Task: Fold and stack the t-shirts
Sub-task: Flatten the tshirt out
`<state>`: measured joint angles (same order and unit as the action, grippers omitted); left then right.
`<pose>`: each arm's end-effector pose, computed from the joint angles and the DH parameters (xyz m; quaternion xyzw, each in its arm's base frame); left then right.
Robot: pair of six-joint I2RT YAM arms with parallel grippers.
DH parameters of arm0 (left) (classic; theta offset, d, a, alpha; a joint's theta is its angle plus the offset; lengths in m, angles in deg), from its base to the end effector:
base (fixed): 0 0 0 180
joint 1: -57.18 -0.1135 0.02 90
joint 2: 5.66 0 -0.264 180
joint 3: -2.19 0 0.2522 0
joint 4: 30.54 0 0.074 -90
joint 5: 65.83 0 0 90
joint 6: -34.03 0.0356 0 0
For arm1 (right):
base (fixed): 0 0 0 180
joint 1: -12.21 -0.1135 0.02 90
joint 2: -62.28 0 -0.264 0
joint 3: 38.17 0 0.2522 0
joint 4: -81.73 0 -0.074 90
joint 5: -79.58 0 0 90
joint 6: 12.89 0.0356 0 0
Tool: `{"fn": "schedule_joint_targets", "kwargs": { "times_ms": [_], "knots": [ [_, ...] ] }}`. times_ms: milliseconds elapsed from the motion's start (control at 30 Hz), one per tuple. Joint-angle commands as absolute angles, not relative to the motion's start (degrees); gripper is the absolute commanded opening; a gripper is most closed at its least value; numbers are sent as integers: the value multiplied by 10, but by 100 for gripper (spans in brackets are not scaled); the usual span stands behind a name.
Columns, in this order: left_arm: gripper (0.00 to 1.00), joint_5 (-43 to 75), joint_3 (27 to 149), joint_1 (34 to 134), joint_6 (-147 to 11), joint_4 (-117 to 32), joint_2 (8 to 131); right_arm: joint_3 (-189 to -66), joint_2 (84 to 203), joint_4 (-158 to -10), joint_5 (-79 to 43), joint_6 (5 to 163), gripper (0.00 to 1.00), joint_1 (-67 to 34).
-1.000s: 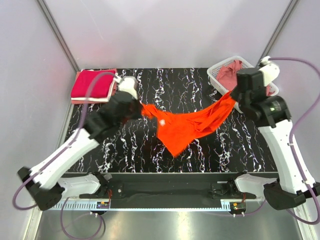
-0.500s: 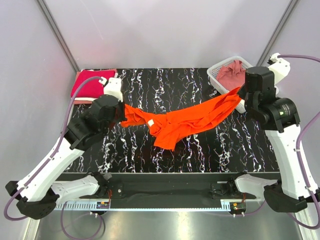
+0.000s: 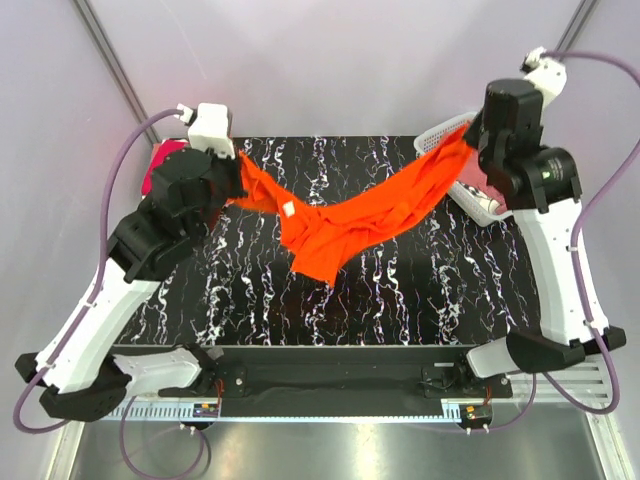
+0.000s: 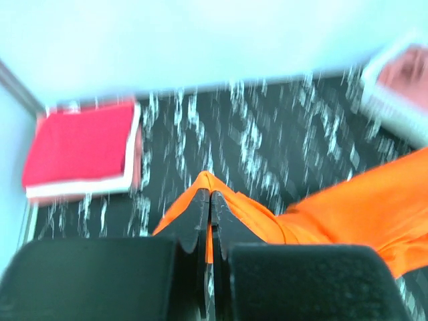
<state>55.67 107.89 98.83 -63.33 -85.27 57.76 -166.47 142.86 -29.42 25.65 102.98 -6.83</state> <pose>0.1546 -0.1126 0.4968 0.0588 0.7671 -0.0574 0.6362 0.2359 0.0592 0.5235 0.2215 0.7724 -0.0306 0.5945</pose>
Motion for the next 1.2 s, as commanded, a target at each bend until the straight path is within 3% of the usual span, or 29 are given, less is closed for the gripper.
{"fn": "schedule_joint_targets", "kwargs": {
  "times_ms": [0, 200, 333, 467, 700, 800, 833, 900, 933, 1167],
  "knots": [
    [0, 566, 1119, 984, -586, -782, 558, -1764, 1428, -330, 233, 1001, 0, -64],
    [0, 490, 933, 985, -617, -733, 446, -1663, 1341, -341, 244, 997, 0, -64],
    [0, 370, 764, 985, -732, -748, 395, -1455, 1260, -352, 237, 1036, 0, -63],
    [0, 337, 600, 985, -875, -763, 408, -1331, 1225, -373, 232, 1065, 0, -62],
    [8, 323, 536, 985, -935, -777, 429, -1243, 1216, -344, 206, 1081, 0, -62],
    [0, 316, 519, 986, -936, -774, 415, -1202, 1219, -309, 227, 1123, 0, -59],
    [0, 314, 510, 987, -938, -774, 409, -1194, 1220, -303, 239, 1141, 2, -56],
    [0, 305, 502, 988, -941, -768, 404, -1186, 1227, -289, 242, 1146, 28, -53],
    [0, 303, 499, 990, -943, -768, 400, -1186, 1231, -286, 234, 1144, 32, -52],
    [0, 291, 495, 995, -941, -759, 389, -1204, 1253, -316, 116, 1110, 36, -62]
  ]
}}
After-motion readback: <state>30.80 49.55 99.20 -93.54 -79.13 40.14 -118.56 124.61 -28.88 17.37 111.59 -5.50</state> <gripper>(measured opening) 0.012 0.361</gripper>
